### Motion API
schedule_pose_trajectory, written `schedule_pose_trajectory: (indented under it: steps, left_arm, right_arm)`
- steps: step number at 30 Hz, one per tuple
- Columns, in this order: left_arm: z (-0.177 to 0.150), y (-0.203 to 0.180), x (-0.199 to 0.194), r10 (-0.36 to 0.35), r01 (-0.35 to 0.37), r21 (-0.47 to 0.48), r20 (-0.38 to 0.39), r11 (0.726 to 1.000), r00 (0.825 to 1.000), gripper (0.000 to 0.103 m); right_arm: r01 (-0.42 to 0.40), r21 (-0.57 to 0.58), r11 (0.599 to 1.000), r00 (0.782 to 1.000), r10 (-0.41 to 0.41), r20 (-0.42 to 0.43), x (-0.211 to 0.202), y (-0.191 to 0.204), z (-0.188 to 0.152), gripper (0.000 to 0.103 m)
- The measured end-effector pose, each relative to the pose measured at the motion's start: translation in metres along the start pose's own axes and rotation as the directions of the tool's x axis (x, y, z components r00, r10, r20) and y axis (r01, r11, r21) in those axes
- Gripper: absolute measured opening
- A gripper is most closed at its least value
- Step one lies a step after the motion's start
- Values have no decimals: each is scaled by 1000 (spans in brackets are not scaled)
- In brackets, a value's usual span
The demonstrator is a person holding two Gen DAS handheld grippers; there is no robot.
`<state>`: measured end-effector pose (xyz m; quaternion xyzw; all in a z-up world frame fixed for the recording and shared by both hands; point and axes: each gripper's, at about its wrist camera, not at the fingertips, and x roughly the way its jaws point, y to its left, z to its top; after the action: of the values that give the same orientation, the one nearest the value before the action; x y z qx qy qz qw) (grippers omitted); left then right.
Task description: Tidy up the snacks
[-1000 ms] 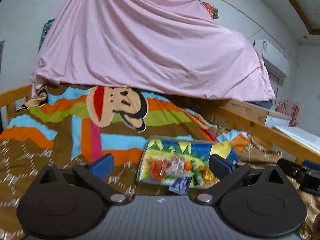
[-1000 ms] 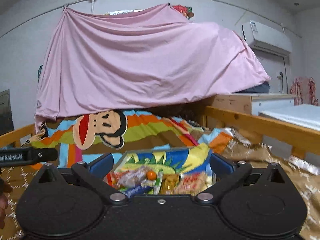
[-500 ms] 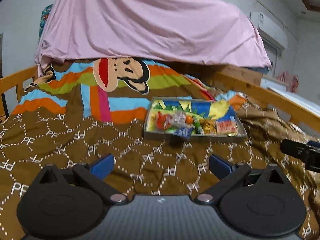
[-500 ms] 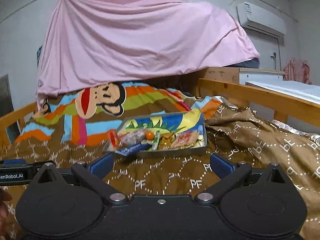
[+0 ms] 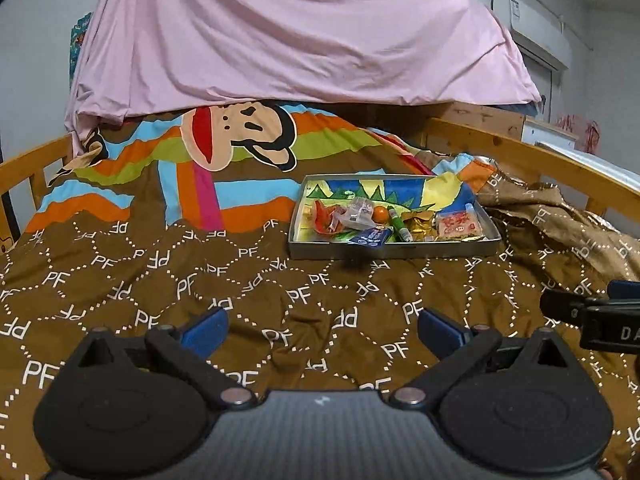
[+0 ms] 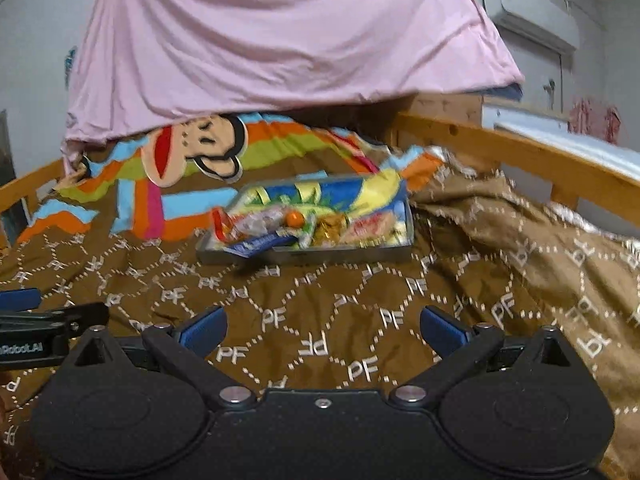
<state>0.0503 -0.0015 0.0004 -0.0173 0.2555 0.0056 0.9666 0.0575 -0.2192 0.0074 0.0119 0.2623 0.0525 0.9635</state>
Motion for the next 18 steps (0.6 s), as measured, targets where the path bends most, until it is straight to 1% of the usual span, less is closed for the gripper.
schedule_pose_trajectory:
  steps: [4,9,14,18]
  left_arm:
    - [-2,1,12,3,-3,-3,-14,1000,1000,103]
    - [-3,6,22,12,-15,-40,-60,999,998,103]
    - [-3,8,20,16,-19,-41,-63,999,998,103]
    - [-3,8,19,21,-23,-32,-63,999,998,103]
  right_arm:
    - [23,8,1000,998,-22,-63,18,-2,-2,102]
    - [8,9,1000,995,-8,-101,29,1,-4,102]
    - [-6,-26,1000,994,3,-109,27,8,-7,102]
    - [0,-25,1000,994,-3,-105,26,8,-6,102]
